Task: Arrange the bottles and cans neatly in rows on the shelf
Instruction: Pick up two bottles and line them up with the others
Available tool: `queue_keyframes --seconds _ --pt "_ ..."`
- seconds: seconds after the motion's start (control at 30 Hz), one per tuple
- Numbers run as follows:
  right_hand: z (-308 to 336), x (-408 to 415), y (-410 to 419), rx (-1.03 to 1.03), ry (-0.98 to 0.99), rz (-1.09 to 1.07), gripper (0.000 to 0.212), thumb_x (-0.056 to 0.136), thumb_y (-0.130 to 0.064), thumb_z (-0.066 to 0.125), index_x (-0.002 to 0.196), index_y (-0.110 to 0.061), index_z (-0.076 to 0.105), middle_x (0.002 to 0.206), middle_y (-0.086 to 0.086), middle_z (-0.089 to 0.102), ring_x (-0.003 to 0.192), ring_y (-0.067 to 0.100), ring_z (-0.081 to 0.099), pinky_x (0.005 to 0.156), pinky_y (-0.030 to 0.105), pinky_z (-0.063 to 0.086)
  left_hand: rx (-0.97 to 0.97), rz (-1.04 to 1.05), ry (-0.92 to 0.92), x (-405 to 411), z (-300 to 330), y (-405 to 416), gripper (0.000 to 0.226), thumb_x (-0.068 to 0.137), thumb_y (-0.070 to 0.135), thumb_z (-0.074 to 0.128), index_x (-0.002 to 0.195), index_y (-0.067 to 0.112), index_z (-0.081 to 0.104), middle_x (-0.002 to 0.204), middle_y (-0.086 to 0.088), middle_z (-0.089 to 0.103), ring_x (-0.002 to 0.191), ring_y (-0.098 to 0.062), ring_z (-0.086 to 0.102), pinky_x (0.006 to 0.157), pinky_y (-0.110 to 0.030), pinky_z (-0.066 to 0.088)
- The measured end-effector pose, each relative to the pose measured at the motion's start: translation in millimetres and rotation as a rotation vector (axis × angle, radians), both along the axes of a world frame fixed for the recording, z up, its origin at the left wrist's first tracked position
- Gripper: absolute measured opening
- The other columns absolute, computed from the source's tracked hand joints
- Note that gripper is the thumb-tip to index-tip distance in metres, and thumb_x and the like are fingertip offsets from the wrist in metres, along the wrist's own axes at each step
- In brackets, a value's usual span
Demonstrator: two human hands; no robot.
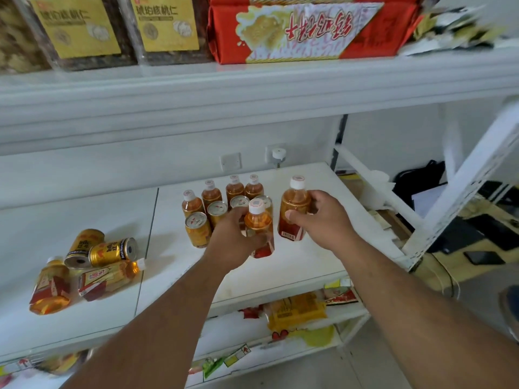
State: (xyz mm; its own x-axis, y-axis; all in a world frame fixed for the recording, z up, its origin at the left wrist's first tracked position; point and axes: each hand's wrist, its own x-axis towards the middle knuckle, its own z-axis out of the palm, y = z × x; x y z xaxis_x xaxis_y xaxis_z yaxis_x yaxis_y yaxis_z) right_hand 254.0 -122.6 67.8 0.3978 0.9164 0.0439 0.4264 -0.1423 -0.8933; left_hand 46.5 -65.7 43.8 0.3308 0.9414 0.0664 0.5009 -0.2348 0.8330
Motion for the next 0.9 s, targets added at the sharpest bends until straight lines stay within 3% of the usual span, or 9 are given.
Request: queue_keyframes --seconds 0.13,0.23,0.37,0.47,0.6,0.77,0.9 --pt "2 26 -17 0.026 0.011 0.009 0.043 0.080 -0.037 0.082 0.114 -0.040 0.056 0.110 -0.018 0.061 0.106 0.006 0.059 0.077 0.020 0.040 0.013 0.011 -0.017 28 3 -13 0.066 0.068 0.038 0.086 0.126 0.030 0.055 0.105 0.024 0.063 0.097 0.001 0.059 0.074 -0.019 0.047" --pt "0 47 -33 0.028 0.009 0.026 0.050 0.081 -0.037 0.082 0.125 -0.035 0.060 0.112 -0.019 0.060 0.107 0.003 0.055 0.083 0.022 0.039 0.012 0.026 -0.035 50 5 -28 0.065 0.069 0.035 0.086 0.126 0.028 0.056 0.110 0.018 0.065 0.103 -0.004 0.061 0.086 -0.030 0.051" --pt "1 75 -51 0.032 0.008 0.059 0.049 0.080 -0.036 0.082 0.125 -0.034 0.061 0.111 -0.019 0.063 0.105 0.004 0.058 0.084 0.022 0.041 0.012 0.056 -0.035 76 8 -54 0.064 0.070 0.033 0.086 0.126 0.028 0.057 0.110 0.017 0.066 0.102 -0.004 0.061 0.085 -0.030 0.050" --pt "1 93 -61 0.037 -0.002 0.072 0.044 0.079 -0.036 0.082 0.115 -0.041 0.058 0.103 -0.024 0.060 0.098 0.001 0.057 0.074 0.016 0.038 0.016 0.066 -0.028 94 11 -71 0.060 0.071 0.032 0.085 0.124 0.030 0.057 0.110 0.017 0.067 0.102 -0.005 0.061 0.085 -0.030 0.050" --pt "1 112 -69 0.047 -0.004 0.066 0.052 0.080 -0.036 0.082 0.127 -0.035 0.060 0.110 -0.019 0.061 0.105 0.005 0.056 0.081 0.023 0.038 0.007 0.068 -0.007 114 11 -81 0.063 0.072 0.029 0.085 0.128 0.026 0.056 0.114 0.012 0.067 0.105 -0.010 0.062 0.088 -0.034 0.052" --pt "2 127 -62 0.042 -0.027 0.031 0.051 0.082 -0.038 0.081 0.127 -0.036 0.058 0.104 -0.025 0.055 0.100 0.002 0.051 0.069 0.013 0.031 -0.013 0.069 -0.008 131 12 -69 0.062 0.073 0.034 0.085 0.127 0.029 0.055 0.114 0.013 0.065 0.106 -0.009 0.060 0.082 -0.029 0.050" --pt "2 133 -51 0.033 -0.039 0.004 0.047 0.082 -0.039 0.080 0.123 -0.040 0.057 0.098 -0.031 0.053 0.099 0.002 0.050 0.073 0.018 0.036 -0.020 0.058 -0.016 139 13 -49 0.062 0.073 0.033 0.084 0.127 0.031 0.053 0.111 0.015 0.064 0.103 -0.007 0.059 0.067 -0.018 0.043"
